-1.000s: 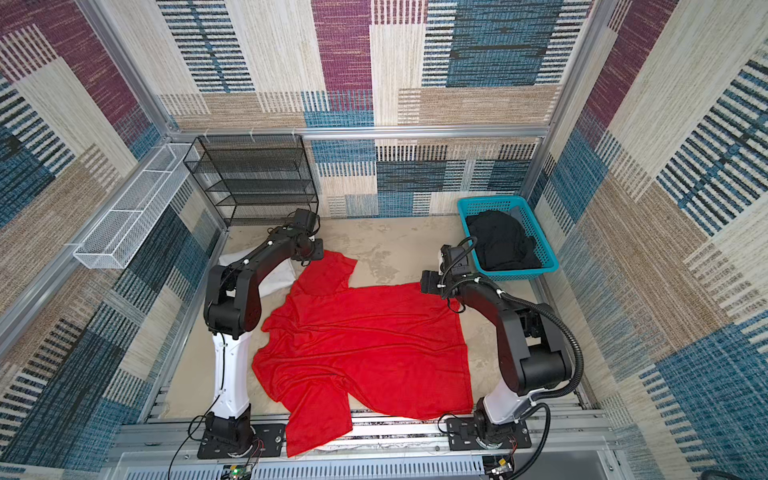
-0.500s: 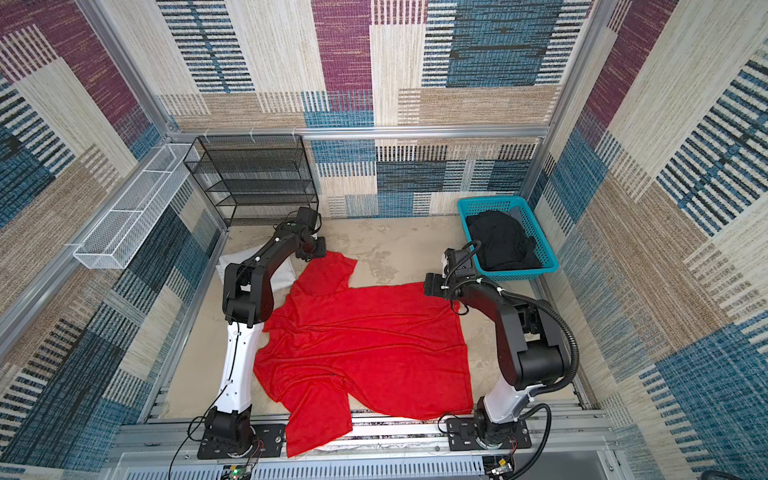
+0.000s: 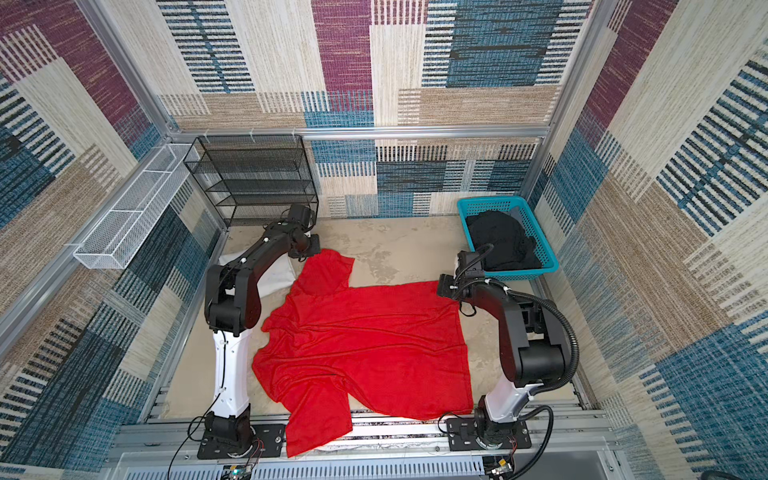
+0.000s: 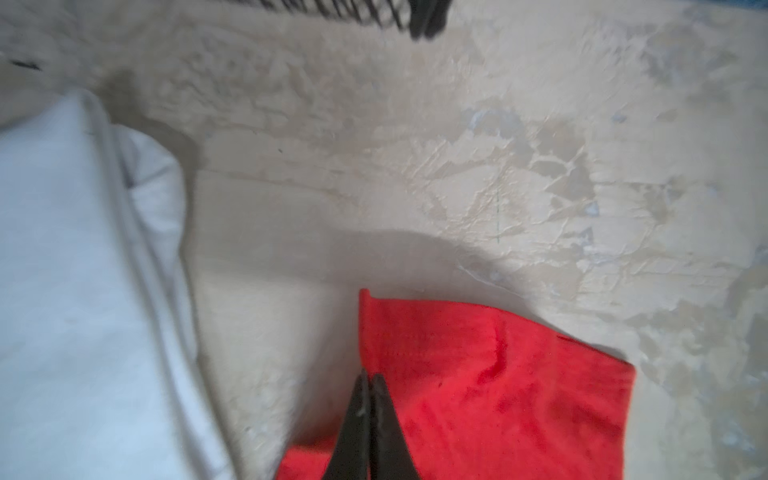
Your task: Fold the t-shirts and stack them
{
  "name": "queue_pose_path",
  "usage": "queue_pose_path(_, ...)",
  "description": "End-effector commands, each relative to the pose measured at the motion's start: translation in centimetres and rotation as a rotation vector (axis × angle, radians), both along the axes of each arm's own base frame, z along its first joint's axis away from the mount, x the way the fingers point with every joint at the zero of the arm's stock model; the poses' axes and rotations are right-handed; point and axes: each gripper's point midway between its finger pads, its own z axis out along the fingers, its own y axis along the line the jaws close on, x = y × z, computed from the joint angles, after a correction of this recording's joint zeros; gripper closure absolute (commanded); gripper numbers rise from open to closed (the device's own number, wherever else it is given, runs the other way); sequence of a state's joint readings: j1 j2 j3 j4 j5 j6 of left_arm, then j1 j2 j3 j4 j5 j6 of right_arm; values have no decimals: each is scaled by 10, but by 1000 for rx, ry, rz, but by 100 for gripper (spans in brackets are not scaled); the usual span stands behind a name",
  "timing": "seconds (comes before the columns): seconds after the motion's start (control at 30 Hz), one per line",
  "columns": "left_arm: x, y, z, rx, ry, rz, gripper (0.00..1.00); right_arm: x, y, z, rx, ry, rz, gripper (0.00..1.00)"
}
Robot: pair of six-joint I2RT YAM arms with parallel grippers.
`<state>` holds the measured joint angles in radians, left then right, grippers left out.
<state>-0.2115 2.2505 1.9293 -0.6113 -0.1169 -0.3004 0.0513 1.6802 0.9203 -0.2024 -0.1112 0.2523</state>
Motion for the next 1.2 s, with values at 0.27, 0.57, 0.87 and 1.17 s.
queue_pose_path(0.27,-7,27,14,61,-72,52,100,36,-14,2,-78,-52,-41,41)
queue_pose_path(0.57,-7,24,10,45,-58,27,100,47,-17,-15,-98,-22,-48,58)
queue_pose_path(0.87,-7,22,15,34,-59,8,100,53,-13,-19,-89,-24,-33,93)
queue_pose_path(1.17,-4,29,56,30,-127,-5,100,70,-6,25,-63,-134,0,100)
